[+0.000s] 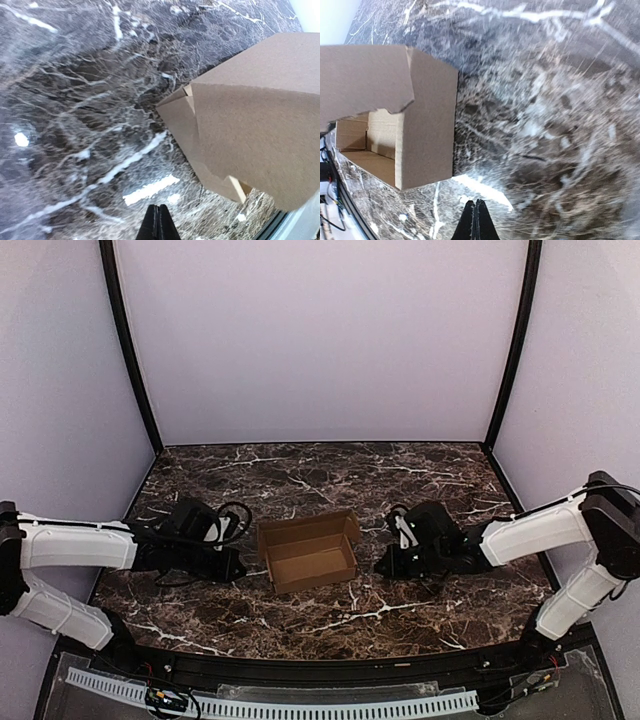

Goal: Fold the paper box

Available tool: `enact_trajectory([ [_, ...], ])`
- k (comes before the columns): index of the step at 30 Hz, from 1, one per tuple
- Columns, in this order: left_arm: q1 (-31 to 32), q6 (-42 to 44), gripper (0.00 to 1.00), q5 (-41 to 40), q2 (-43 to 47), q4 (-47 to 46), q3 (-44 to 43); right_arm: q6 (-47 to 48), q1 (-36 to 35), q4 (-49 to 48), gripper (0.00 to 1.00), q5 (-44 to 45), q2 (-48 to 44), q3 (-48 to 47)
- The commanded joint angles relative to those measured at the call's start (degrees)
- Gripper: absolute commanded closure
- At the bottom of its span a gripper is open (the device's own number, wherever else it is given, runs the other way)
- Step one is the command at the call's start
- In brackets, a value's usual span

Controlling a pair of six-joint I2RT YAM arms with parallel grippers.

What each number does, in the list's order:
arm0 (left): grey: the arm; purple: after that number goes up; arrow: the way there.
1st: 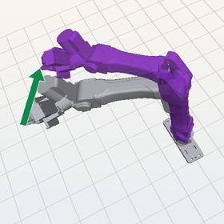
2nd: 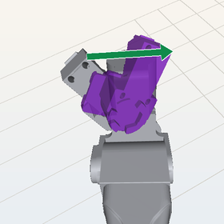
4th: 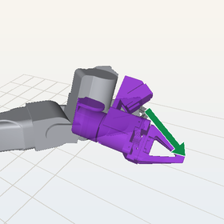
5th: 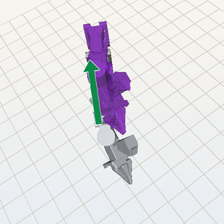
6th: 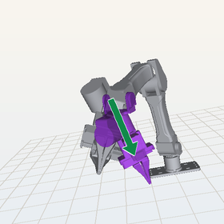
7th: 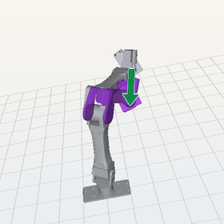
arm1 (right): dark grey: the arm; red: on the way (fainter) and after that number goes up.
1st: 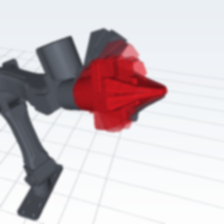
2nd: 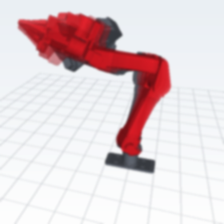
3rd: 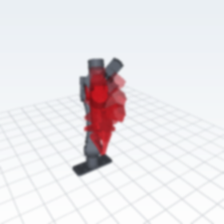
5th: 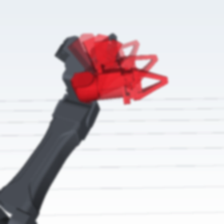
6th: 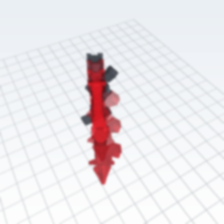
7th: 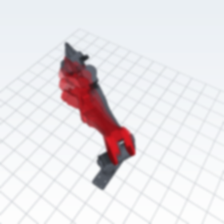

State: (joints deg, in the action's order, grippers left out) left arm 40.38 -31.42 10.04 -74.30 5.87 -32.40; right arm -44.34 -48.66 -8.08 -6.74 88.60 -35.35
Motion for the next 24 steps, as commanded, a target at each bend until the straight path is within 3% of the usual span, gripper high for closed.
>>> enact_trajectory([
  [1,-0.11,2.91,0.96,-5.5,4.09,9.42,-2.63,8.76,2.29,5.0,1.0,1.86,-3.31,-3.19],
  [9,-0.17,4.37,0.9,-4.78,5.29,9.99,-8.55,16.5,6.08,7.27,1.0,-2.08,-3.53,-12.77],
  [13,-0.19,4.59,0.99,-4.18,5.43,8.96,-10.25,18.09,7.62,7.35,1.0,-4.67,-2.32,-15.43],
  [24,-0.24,1.3,0.99,4.45,2.89,2.49,-9.2,16.97,7.75,5.08,1.0,-12.35,2.29,-17.06],
])
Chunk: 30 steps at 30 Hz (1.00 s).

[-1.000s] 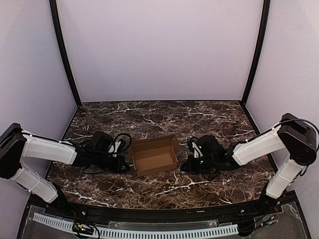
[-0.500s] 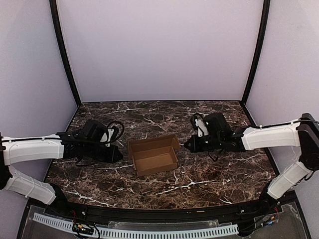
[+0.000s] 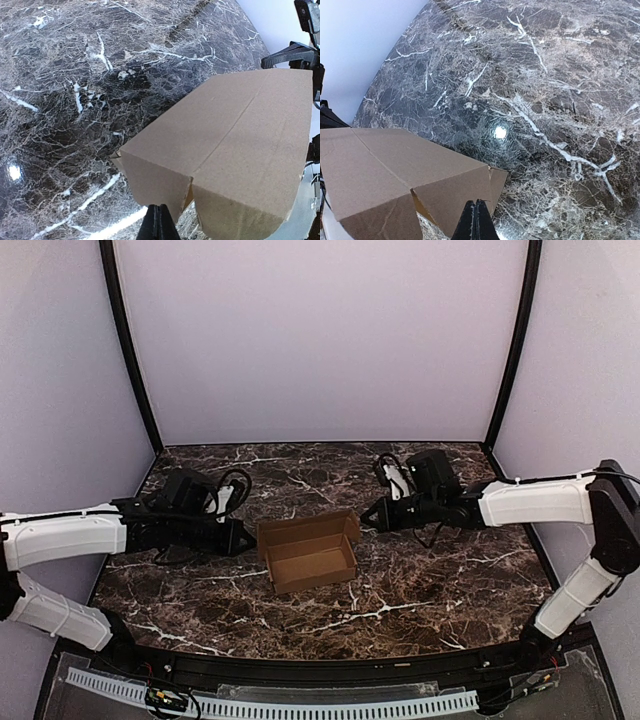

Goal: Fold the paper box

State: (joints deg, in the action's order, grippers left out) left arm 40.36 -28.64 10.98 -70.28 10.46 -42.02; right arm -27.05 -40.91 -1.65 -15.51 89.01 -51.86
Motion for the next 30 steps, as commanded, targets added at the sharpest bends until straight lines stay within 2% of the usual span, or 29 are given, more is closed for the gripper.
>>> enact_trajectory([
  [1,-0.2,-1.75,0.99,3.87,-1.41,-2.46,0.56,-0.7,-0.09,-1.75,1.0,-4.05,2.25,-0.47],
  [13,-0.1,-3.49,0.99,6.42,-2.68,-5.27,1.77,-1.86,-2.1,-2.92,1.0,-6.65,5.46,-1.44],
  [30,-0.12,-4.14,0.99,7.22,-3.39,-6.8,2.16,-2.13,-3.82,-2.41,1.0,-6.16,4.95,-1.61],
])
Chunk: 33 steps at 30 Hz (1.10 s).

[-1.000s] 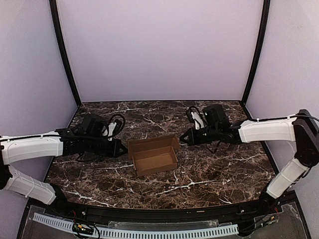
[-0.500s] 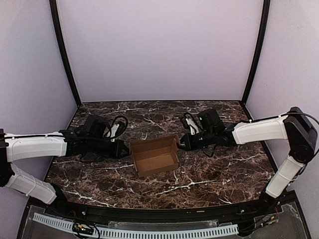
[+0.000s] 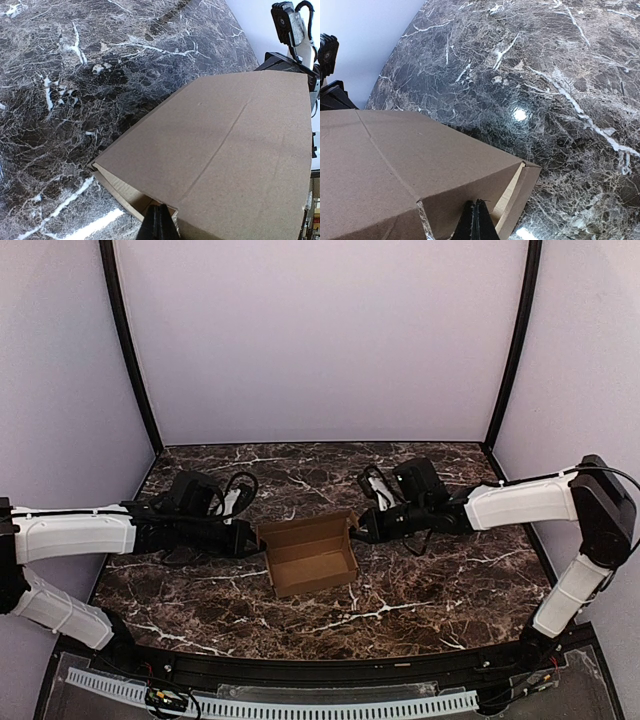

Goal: Fold the paper box

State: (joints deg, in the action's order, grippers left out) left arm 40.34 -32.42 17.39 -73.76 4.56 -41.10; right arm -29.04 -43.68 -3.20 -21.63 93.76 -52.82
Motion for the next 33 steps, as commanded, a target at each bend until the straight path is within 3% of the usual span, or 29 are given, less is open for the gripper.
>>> enact_trajectory([
  [1,-0.09,-0.36,0.99,0.74,0.28,-0.88,1.31,-0.21,-1.05,-0.84,1.0,0.16,0.2,-0.32],
  [23,0.27,-2.03,0.99,-0.27,4.39,-2.01,11.03,-2.33,-4.14,-1.73,1.0,6.47,-0.79,8.42],
  [33,0.18,4.92,0.99,-13.05,6.93,13.02,-1.21,4.33,-3.83,9.38,1.0,17.17,-5.43,0.66],
])
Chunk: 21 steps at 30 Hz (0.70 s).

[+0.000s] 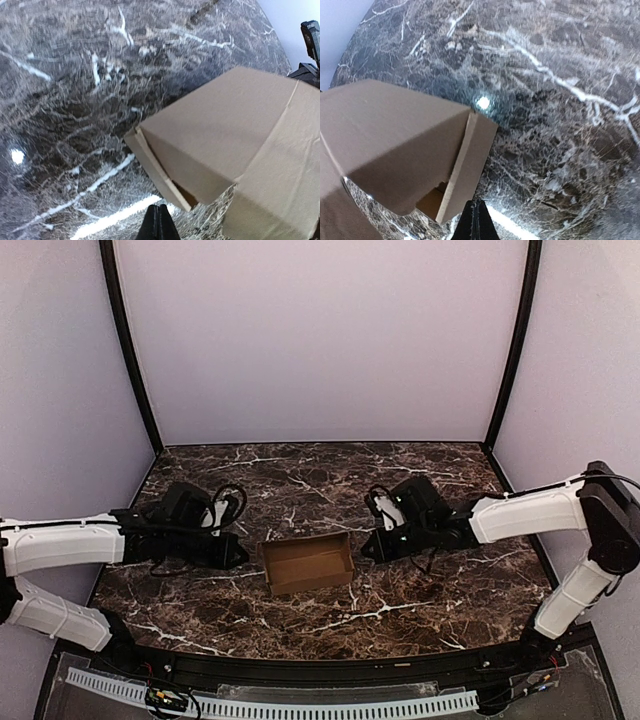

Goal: Fold the paper box

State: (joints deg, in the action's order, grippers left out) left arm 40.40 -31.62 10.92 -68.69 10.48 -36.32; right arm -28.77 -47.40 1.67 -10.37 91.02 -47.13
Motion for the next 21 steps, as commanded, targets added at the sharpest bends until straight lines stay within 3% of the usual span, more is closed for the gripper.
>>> enact_trajectory([
  [1,0.12,4.46,0.99,-7.75,1.78,7.41,-6.95,4.88,-0.03,5.16,1.0,6.57,-2.84,-6.57],
  [5,0.12,6.1,0.99,-8.88,0.44,8.07,-12.94,7.08,0.41,6.06,1.0,6.71,-2.93,-10.57],
  [11,0.09,6.84,0.99,-3.4,-3.77,4.34,-16.75,7.98,0.55,5.73,1.0,0.96,-0.76,-15.56],
  [21,0.29,5.32,0.99,6.32,-7.92,-0.62,-13.03,6.89,0.46,1.65,1.0,-10.4,3.23,-12.94],
])
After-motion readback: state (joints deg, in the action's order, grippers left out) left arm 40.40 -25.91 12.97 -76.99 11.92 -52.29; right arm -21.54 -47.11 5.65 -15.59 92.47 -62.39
